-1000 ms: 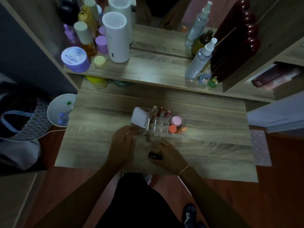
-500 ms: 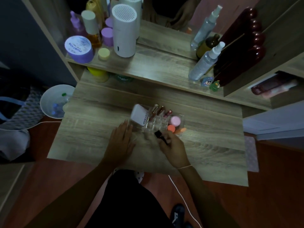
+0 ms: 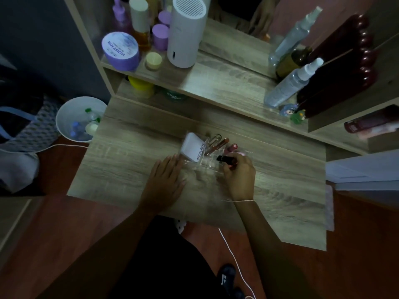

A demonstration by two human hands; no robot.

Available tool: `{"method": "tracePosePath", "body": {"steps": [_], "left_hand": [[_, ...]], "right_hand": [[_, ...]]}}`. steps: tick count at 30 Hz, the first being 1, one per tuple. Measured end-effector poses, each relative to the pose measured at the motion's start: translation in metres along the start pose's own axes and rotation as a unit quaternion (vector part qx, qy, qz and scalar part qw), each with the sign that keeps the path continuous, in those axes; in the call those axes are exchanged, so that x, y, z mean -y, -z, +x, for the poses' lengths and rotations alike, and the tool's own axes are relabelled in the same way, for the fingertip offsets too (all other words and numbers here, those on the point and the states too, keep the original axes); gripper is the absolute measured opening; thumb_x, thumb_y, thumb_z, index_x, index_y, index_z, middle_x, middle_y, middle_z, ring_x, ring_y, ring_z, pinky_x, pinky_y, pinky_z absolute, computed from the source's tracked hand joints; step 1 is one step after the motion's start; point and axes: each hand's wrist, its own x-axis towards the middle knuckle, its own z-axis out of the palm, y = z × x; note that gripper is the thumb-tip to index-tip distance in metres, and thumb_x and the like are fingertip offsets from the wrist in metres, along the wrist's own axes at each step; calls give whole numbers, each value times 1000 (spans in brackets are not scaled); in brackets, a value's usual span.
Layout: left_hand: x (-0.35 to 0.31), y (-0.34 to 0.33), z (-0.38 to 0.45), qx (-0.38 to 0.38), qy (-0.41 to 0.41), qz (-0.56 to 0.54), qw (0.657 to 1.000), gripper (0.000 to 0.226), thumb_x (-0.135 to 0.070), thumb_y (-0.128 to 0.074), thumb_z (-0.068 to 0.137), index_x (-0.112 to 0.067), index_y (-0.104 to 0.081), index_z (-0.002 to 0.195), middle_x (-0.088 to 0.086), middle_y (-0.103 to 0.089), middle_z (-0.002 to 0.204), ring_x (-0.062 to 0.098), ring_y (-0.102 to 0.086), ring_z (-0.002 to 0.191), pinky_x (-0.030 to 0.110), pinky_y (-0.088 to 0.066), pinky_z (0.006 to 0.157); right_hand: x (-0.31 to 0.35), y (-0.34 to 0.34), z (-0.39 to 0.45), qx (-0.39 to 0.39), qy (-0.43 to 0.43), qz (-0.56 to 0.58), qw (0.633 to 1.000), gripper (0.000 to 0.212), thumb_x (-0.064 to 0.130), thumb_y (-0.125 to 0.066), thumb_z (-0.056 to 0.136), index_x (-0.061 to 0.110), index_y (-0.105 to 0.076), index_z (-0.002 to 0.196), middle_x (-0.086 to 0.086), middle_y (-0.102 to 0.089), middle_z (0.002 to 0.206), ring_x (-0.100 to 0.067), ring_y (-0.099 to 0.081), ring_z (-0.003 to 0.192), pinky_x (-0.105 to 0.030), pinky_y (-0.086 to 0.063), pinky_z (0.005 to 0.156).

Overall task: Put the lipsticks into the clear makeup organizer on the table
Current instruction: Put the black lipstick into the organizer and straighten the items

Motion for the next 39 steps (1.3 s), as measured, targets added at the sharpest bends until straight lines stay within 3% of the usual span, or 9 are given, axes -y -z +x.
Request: {"method": "tracePosePath", "body": {"steps": [4, 6, 8, 11, 16, 22, 27, 35, 39], "left_hand": [[0, -2, 0, -7, 0, 4, 1000, 66, -46, -38, 92, -8, -27, 145, 17, -39, 147, 32, -32, 136, 50, -22, 112], [0, -2, 0, -17, 0, -1, 1000, 67, -46, -40, 92, -9, -26, 145, 17, -39, 147, 32, -32, 136, 50, -23, 112], [0, -2, -1, -27, -3, -6, 1000, 66, -46, -41, 91, -10, -27, 145, 16, -39, 147, 32, -32, 136, 50, -23, 111], [1, -2, -1, -37, -3, -16, 999, 66, -46, -41, 91, -11, -27, 145, 15, -39, 148, 30, -32, 136, 49, -23, 111], [1, -3, -1, -46, -7, -26, 999, 66, -45, -43, 90, -11, -27, 145, 14, -40, 147, 30, -32, 136, 50, -23, 112], [3, -5, -1, -46, -5, -26, 999, 68, -47, -43, 90, -14, -24, 146, 13, -39, 147, 29, -30, 137, 48, -21, 112], [2, -4, -1, -42, 0, -27, 999, 68, -48, -39, 91, -17, -18, 148, 13, -38, 148, 28, -29, 137, 49, -22, 112], [0, -2, -1, -41, 1, -29, 999, 69, -47, -41, 91, -16, -20, 148, 13, -39, 148, 29, -31, 137, 50, -24, 111], [-1, 0, -1, -36, -1, -26, 999, 69, -47, -41, 91, -15, -21, 147, 13, -36, 149, 30, -30, 137, 51, -24, 111]], "right_hand": [[2, -1, 1, 8, 3, -17, 1000, 24, 6, -65, 81, 6, -63, 105, -15, -61, 107, -27, -59, 96, -24, -42, 87], [4, -2, 4, 21, 18, -35, 999, 25, 6, -64, 82, 5, -62, 106, -17, -60, 108, -31, -58, 101, -43, -42, 104], [7, -3, 6, 37, 29, -47, 998, 26, 6, -64, 82, 5, -61, 108, -18, -60, 110, -33, -57, 105, -55, -41, 102], [9, -4, 5, 37, 52, -44, 997, 24, -1, -64, 79, 3, -63, 103, -20, -62, 108, -36, -59, 101, -40, -43, 95], [12, -7, 7, 43, 44, -32, 998, 27, -4, -61, 80, 2, -60, 106, -19, -65, 102, -32, -57, 99, -46, -52, 83], [13, -8, 8, 15, 32, -7, 999, 26, -7, -61, 81, 5, -63, 105, -18, -67, 91, -30, -62, 88, -39, -55, 78], [12, -11, 11, 9, 37, -51, 998, 27, -4, -64, 81, 9, -64, 104, -14, -68, 83, -27, -61, 80, -25, -44, 67], [10, -8, 12, 22, 53, -67, 996, 22, 7, -61, 85, 11, -64, 106, -14, -69, 87, -29, -59, 88, -36, -51, 65], [11, -7, 10, 16, 54, -61, 997, 21, 7, -62, 84, 10, -65, 105, -15, -67, 86, -28, -62, 83, -34, -52, 66]]}}
